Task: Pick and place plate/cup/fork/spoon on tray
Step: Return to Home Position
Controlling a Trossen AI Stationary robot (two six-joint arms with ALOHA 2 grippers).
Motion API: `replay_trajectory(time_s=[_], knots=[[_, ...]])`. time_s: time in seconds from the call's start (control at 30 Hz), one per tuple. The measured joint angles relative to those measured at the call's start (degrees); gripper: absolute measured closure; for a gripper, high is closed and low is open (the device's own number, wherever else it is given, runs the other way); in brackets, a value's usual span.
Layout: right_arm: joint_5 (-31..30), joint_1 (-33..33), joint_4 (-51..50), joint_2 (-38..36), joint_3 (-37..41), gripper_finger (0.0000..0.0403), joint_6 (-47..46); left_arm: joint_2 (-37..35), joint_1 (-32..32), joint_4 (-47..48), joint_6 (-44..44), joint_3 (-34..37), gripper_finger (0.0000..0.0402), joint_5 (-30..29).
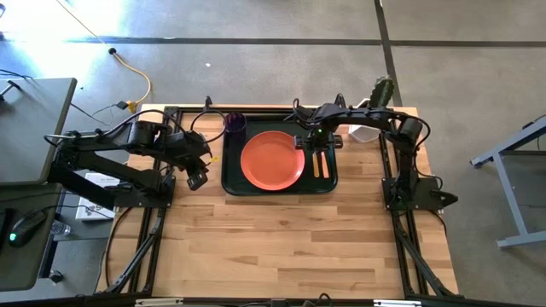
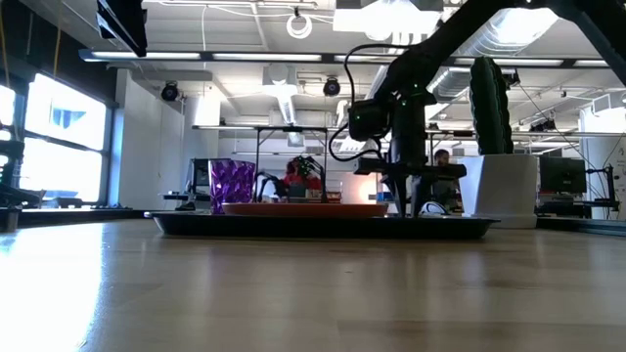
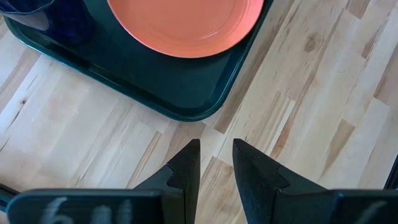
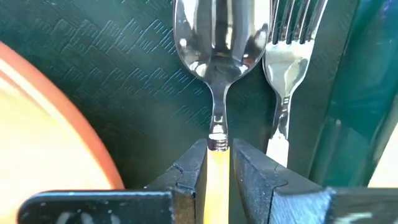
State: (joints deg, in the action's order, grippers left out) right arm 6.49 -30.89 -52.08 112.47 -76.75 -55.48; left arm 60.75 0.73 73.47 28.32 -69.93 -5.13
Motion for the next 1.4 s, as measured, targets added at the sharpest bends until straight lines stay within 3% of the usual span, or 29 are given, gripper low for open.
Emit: replay_trajectory(time_s=[0.17, 0.4, 0.67, 0.8, 1.07, 1.4], knots=[[-0.3, 0.0, -1.7, -2.8, 0.0, 0.0334, -1.1, 0.0, 0.0, 0.0, -0.5, 0.0, 0.0316, 0.0], [-4.4, 3.7, -0.8, -12.7, 0.0, 0.0334, -1.0, -4.0, 0.0, -0.7, -1.7, 0.0, 0.0316, -1.7], [-18.8, 16.3, 8.7, -23.9, 0.0, 0.0334, -1.1, -13.2, -0.6, -9.8, -2.1, 3.2, 0.0316, -6.8], [-23.6, 22.2, 14.1, -27.1, 0.0, 0.0334, -0.9, -19.2, -2.2, -17.5, -4.1, 10.0, 0.0316, -6.4], [-24.3, 28.0, 18.7, -29.7, 0.0, 0.0334, -1.5, -31.8, -4.8, -39.5, -10.7, 29.1, 0.0316, -6.2], [-25.9, 32.9, 24.2, -29.7, 0.0, 0.0334, 1.8, -41.3, -6.9, -68.5, -18.3, 53.0, 0.0316, 1.0]])
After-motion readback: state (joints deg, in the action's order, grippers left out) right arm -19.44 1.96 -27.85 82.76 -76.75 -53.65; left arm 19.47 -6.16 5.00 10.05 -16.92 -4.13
